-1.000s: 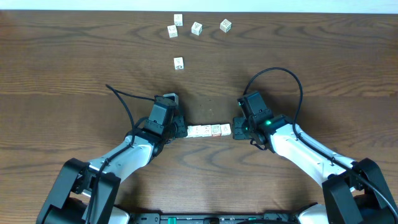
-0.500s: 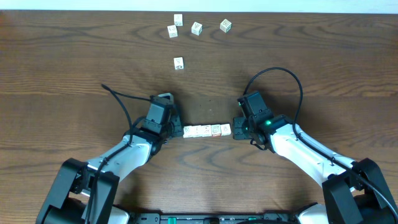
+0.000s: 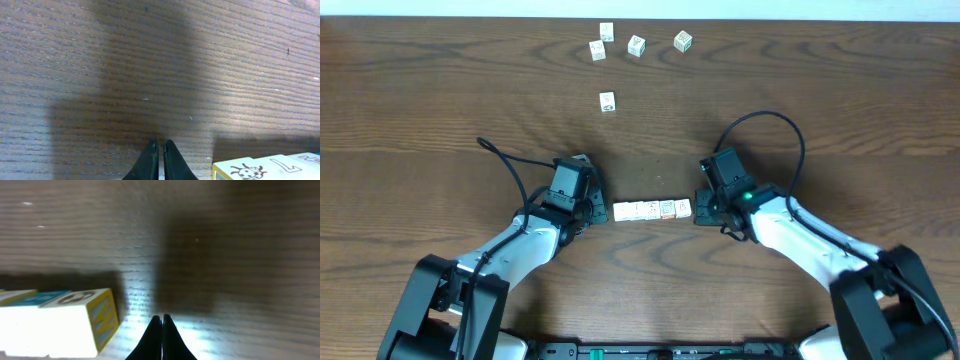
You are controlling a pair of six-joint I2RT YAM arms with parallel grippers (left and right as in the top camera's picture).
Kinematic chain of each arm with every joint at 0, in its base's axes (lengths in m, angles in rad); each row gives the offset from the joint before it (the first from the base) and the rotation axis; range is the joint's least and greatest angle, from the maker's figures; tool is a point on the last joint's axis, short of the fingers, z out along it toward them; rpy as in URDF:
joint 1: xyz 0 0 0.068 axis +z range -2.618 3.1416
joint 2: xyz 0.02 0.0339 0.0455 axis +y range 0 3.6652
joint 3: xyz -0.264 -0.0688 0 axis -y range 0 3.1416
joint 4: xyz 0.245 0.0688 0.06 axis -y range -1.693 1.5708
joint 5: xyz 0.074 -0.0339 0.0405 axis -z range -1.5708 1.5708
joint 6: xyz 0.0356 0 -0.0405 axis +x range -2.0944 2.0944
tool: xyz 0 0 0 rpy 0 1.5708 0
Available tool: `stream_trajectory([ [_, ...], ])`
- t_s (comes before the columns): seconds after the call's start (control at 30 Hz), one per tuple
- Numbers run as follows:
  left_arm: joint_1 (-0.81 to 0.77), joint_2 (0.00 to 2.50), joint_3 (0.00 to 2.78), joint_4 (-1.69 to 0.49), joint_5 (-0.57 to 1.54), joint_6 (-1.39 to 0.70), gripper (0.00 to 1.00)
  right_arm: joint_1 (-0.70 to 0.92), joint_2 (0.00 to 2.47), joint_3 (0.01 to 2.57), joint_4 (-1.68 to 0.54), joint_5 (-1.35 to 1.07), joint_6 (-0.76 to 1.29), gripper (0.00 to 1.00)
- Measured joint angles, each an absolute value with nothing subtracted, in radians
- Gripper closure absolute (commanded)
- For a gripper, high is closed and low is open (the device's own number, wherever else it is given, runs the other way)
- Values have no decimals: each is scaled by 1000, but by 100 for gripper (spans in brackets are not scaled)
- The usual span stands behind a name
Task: Lift 5 blocks
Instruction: 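Push both grippers inward against the row ends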
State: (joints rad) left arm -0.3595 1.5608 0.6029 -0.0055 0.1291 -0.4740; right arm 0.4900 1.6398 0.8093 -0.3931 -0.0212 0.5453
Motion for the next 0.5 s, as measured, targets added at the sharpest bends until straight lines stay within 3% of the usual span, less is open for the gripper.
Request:
stream_trajectory([
  [0.5,-360,1561,604,-15,186,-474,93,490,1718,819,-255,-154,574,99],
])
